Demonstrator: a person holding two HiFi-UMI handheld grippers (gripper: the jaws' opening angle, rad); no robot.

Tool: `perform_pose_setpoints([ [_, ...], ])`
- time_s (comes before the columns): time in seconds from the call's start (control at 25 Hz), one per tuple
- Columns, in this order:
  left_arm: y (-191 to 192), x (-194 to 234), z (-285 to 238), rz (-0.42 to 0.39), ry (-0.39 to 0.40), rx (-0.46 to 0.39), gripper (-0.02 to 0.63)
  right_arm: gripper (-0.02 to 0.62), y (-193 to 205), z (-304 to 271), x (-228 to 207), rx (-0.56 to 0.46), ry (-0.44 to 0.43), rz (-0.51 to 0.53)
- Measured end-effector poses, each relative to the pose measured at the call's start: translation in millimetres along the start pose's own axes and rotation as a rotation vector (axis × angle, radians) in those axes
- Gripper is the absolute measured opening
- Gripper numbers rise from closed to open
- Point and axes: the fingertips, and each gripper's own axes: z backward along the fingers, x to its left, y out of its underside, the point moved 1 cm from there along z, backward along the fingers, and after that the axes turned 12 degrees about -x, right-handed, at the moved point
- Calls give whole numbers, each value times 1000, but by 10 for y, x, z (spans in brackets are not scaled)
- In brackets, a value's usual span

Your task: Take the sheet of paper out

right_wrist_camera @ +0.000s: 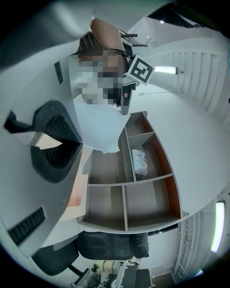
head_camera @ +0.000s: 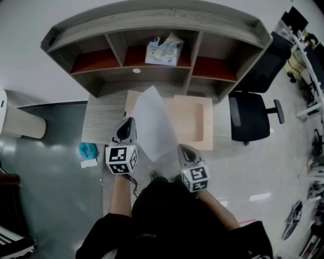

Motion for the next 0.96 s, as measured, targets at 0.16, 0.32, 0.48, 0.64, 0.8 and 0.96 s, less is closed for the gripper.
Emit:
perform_pose_setpoints([
  [0.16,-4,5,37,7,-9,-4,43,15,-16,25,20,2,-4,11],
  [0.32,7,-4,70,12,-16,-4,43,15,-5,52,38,7,-12,12],
  [0.48,4,-14,97,13,-21,-1,43,15,-14,74,44,9,-13,15],
  [0.64,-11,-23,86,11,-23,-9,43,15,5,78,19,15,-10,26],
  [0.8,26,-73,111,16,-21,-2,43,15,-10,129,19,19,-12,25],
  [0.96,19,-84,116,19,-23,1,43,15,-15,160,1,20,-11,30],
])
